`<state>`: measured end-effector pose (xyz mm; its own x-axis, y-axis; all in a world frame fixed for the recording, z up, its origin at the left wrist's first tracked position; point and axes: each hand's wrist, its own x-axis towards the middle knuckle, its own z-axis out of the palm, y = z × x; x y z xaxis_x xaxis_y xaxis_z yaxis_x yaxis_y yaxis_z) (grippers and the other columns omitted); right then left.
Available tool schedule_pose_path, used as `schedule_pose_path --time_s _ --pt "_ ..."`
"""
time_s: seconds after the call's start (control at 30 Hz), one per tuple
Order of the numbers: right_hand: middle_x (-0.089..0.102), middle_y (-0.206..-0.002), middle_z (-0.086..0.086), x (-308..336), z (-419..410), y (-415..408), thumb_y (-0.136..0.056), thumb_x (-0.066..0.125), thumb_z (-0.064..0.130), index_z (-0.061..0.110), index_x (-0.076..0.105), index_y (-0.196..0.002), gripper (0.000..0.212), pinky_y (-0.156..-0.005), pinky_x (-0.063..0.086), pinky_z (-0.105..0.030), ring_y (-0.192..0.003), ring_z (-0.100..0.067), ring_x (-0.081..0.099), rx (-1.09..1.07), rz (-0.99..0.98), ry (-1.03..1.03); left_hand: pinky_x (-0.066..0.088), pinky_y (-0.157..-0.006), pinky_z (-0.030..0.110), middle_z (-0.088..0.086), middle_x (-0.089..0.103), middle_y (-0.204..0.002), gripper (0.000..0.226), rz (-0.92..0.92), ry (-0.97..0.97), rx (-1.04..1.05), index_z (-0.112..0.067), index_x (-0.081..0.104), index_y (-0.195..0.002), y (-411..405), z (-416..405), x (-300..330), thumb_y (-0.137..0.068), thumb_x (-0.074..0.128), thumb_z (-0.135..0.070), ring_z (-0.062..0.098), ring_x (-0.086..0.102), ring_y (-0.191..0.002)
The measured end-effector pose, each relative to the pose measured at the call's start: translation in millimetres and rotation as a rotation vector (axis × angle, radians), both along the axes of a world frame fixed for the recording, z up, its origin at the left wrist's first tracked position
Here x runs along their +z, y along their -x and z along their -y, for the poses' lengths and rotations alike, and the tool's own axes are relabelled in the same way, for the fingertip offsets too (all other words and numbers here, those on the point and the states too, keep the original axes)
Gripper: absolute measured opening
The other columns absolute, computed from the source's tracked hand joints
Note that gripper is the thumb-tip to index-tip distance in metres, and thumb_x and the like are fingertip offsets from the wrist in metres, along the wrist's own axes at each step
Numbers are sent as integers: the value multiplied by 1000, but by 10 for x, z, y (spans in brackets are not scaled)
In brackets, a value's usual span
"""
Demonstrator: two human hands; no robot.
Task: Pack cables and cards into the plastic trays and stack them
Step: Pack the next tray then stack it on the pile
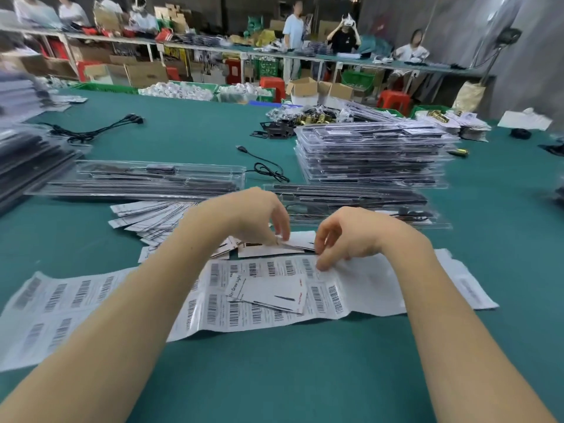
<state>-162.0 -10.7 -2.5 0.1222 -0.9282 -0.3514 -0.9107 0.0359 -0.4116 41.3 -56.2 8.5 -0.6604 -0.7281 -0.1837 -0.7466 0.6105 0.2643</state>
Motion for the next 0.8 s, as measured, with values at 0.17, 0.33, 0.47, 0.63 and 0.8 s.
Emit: schedule_pose_path --time_s 0.17,0.33,0.47,0.63,0.8 --pt "73 -80 6 8 -5 28 -71 90 25 30 75 -82 20 -55 50 -19 -58 -5 65 -53 32 -39 50 -103 39 -10 71 -109 23 289 43 154 -27 74 -105 -296 79 143 -88 69 -11 14 65 -105" --pt "72 -70 13 89 0 48 -82 81 18 26 76 -84 10 -53 47 -12 -57 -1 61 -23 172 7 51 -102 34 -10 69 -111 23 76 16 113 -24 68 -114 -228 64 145 -95 65 -37 10 64 -104" --pt "74 -84 8 121 -3 58 -86 75 17 25 72 -92 11 -51 47 -12 -55 3 62 -57 321 125 53 -94 26 -17 73 -102 25 -232 -188 33 -29 70 -112 29 -51 20 -92 66 -43 0 67 -95" --pt "70 -91 13 92 -2 27 -79 79 19 32 68 -88 20 -56 46 -18 -70 -1 65 -114 224 370 52 -91 36 -7 75 -98 12 -470 -387 160 -29 72 -104 70 -57 -230 -92 69 -31 17 67 -100" --pt "67 -73 15 77 36 -160 -74 81 23 31 70 -65 17 -67 53 -25 -77 -6 65 -153 49 506 45 -96 29 -5 75 -104 17 -695 -520 268 -26 74 -109 11 -57 -357 -92 71 -24 9 67 -101"
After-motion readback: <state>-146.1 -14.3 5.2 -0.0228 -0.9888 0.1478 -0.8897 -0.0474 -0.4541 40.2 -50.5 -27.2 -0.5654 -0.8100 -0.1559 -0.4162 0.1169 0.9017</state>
